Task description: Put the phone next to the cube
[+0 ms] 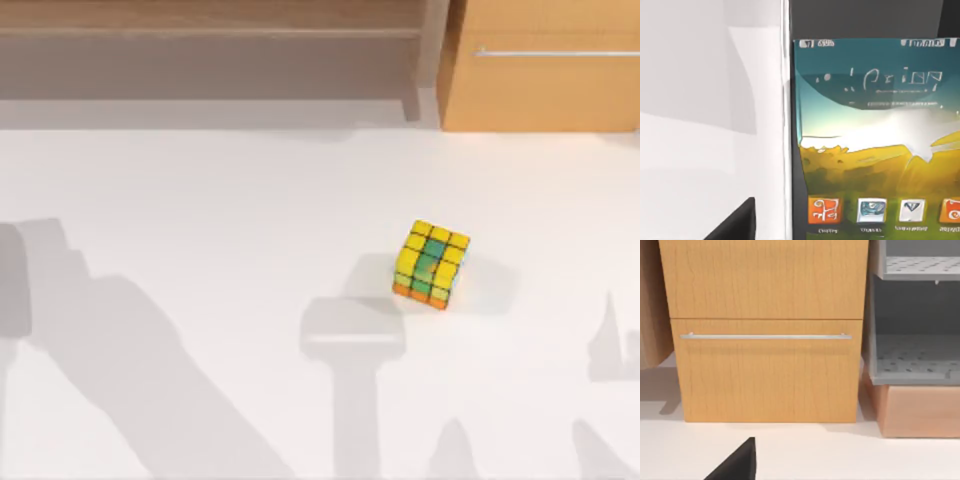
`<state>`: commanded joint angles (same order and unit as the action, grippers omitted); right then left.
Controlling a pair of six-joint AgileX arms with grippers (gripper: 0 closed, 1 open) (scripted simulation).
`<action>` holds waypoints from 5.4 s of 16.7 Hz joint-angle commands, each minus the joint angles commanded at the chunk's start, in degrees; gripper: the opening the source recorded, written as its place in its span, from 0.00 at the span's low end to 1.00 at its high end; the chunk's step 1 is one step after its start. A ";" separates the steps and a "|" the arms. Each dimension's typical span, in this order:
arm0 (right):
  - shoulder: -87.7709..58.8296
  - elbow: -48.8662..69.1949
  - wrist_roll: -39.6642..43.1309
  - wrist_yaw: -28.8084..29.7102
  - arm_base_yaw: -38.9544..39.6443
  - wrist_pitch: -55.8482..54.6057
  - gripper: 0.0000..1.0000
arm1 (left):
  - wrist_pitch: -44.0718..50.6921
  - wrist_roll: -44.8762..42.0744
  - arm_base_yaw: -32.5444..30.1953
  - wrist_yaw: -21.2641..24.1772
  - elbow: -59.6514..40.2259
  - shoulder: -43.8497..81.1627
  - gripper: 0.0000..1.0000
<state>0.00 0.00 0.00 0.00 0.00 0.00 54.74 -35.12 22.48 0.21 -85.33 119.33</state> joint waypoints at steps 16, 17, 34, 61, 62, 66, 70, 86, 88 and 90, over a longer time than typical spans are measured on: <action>0.00 0.00 0.00 0.00 0.00 0.00 1.00 | -7.70 -0.08 0.03 0.03 3.94 3.76 0.70; 0.00 0.00 0.00 0.00 0.00 0.00 1.00 | -7.70 -0.08 0.03 0.03 3.94 3.76 0.62; 0.00 0.00 0.00 0.00 0.00 0.00 1.00 | -6.59 0.32 -0.18 1.16 3.76 2.31 0.00; 0.00 0.00 0.00 0.00 0.00 0.00 1.00 | 8.45 49.45 -32.79 3.22 -21.08 3.09 0.00; 0.00 0.00 0.00 0.00 0.00 0.00 1.00 | 9.32 52.37 -35.40 3.14 -21.90 3.74 0.00; 0.00 0.00 0.00 0.00 0.00 0.00 1.00 | 12.32 61.39 -44.78 2.37 -24.18 6.06 0.00; 0.00 0.00 0.00 0.00 0.00 0.00 1.00 | 14.03 65.70 -51.56 0.94 -24.38 7.26 0.00; 0.00 0.00 0.00 0.00 0.00 0.00 1.00 | 15.27 67.40 -56.40 -1.02 -23.93 8.30 0.00; 0.00 0.00 0.00 0.00 0.00 0.00 1.00 | 15.25 67.27 -56.42 -0.83 -23.62 9.03 0.00; 0.00 0.00 0.00 0.00 0.00 0.00 1.00 | 15.19 67.07 -56.50 -0.50 -23.02 9.86 0.00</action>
<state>0.00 0.00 0.00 0.00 0.00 0.00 69.93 31.95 -34.02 -0.29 -108.34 129.19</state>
